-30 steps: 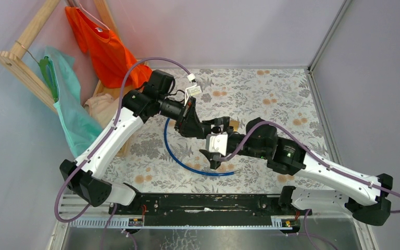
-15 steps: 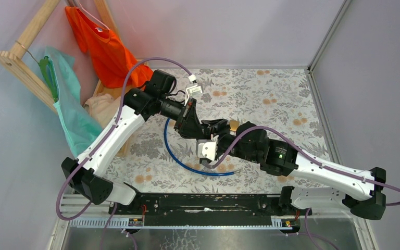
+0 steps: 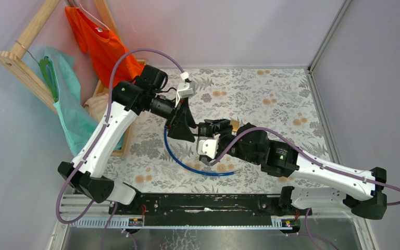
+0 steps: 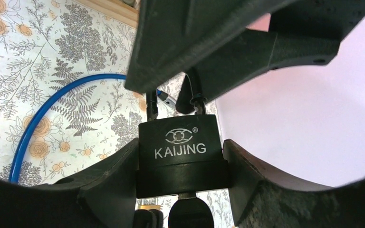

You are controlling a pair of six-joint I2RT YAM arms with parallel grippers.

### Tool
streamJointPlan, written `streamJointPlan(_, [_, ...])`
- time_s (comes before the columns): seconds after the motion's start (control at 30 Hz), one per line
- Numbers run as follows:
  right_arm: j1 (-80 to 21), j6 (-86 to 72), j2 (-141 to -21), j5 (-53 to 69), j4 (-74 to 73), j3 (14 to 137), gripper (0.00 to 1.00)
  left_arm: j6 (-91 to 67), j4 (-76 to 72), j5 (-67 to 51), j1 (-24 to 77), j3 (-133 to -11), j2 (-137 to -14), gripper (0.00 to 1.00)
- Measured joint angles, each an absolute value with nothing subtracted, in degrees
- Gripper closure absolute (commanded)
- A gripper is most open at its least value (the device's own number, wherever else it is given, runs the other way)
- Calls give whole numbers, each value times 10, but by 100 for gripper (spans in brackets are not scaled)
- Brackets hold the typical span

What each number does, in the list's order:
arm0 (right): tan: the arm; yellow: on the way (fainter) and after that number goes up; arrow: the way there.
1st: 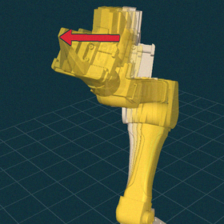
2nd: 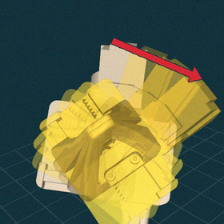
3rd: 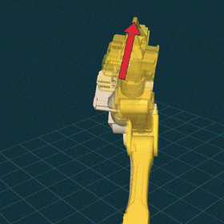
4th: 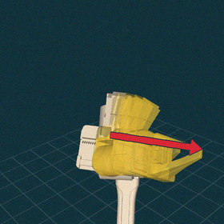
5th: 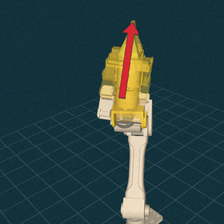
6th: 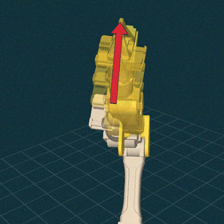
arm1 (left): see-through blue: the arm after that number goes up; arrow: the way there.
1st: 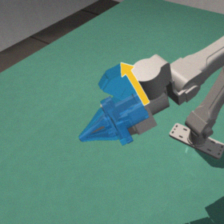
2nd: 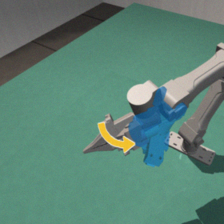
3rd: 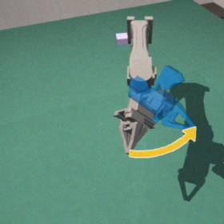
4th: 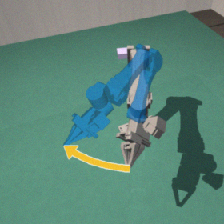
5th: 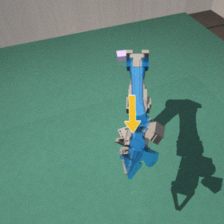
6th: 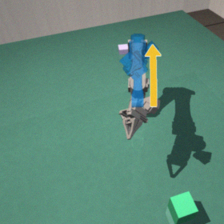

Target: Unlock with the key

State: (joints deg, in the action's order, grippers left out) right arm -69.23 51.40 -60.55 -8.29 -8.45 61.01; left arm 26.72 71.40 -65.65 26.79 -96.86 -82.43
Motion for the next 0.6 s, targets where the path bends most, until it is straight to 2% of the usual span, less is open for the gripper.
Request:
streamJointPlan(0.3, [-692, 459, -599, -85, -85, 600, 98, 373, 746, -561, 265, -921, -805, 38])
streamJointPlan(0.37, [-692, 442, -599, -83, -85, 600, 98, 381, 740, -544, 265, -916, -797, 46])
streamJointPlan(0.43, [-692, 427, -599, -83, -85, 600, 100, 390, 735, -533, 265, -916, -790, 60])
streamJointPlan(0.6, [-692, 385, -600, -76, -83, 600, 100, 409, 713, -501, 265, -915, -777, 76])
